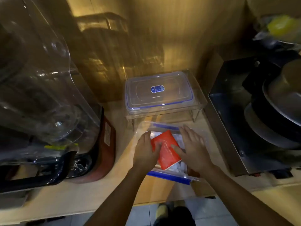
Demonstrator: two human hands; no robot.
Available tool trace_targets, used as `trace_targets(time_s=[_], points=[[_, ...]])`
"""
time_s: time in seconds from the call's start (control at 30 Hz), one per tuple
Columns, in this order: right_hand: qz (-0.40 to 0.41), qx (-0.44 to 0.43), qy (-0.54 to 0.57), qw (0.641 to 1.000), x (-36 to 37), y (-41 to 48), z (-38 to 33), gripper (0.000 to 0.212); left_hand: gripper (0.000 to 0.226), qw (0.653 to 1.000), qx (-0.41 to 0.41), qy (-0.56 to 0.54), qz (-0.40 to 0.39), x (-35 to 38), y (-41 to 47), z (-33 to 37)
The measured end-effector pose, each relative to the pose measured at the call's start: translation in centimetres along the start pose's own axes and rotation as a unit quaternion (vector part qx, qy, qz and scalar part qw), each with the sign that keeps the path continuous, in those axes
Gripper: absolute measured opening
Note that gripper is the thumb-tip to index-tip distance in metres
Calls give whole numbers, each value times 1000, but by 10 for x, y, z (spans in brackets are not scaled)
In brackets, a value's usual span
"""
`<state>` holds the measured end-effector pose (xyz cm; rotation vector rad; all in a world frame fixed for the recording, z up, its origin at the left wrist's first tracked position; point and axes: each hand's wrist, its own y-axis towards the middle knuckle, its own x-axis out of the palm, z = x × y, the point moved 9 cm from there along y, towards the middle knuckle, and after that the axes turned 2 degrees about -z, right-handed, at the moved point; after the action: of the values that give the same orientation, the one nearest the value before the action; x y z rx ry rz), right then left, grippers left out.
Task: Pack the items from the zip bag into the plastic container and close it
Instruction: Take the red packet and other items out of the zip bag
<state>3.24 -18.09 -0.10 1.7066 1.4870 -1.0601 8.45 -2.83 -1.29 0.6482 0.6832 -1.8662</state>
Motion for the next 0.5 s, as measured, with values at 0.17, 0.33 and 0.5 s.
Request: trace_targets(time_s=[0.17,0.33,0.5], points=[[-71,43,76,994,27,-3,12,62,64,991,-99,-80,-41,23,-1,-16],[-148,113,179,966,51,-2,17,59,65,954,-200,-214,-70,35,4,-25],[-139,145,253,946,59,2,14,57,65,916,-286,-278,-47,38,0,-30]])
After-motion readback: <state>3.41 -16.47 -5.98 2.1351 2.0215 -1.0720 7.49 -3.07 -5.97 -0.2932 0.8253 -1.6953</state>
